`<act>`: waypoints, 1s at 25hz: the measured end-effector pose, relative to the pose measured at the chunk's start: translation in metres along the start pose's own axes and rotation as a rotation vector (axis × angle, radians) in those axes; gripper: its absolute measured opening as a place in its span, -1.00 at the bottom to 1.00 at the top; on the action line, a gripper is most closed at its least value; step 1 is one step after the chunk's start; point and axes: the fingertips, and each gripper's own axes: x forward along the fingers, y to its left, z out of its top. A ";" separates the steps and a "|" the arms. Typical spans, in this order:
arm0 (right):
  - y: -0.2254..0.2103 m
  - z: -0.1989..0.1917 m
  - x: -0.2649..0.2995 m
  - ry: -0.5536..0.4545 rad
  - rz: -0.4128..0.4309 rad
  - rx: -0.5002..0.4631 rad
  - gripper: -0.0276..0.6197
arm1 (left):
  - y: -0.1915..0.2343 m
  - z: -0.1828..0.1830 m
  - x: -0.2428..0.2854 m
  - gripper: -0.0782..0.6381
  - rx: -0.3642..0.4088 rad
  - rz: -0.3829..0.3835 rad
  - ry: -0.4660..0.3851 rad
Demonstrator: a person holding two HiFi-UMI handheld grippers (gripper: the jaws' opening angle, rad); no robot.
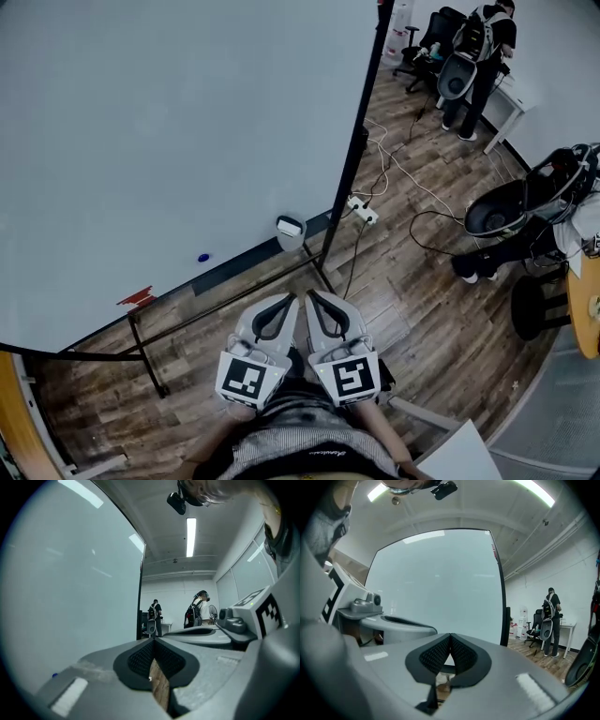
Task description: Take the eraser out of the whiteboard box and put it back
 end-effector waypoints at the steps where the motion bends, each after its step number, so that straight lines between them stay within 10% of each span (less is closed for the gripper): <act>1: -0.003 0.003 0.012 0.001 -0.001 -0.001 -0.91 | 0.010 0.002 0.007 -0.78 -0.002 -0.004 0.005; 25: -0.025 -0.006 0.113 0.020 0.094 0.023 -0.91 | 0.097 0.005 0.060 -0.78 -0.009 0.068 -0.013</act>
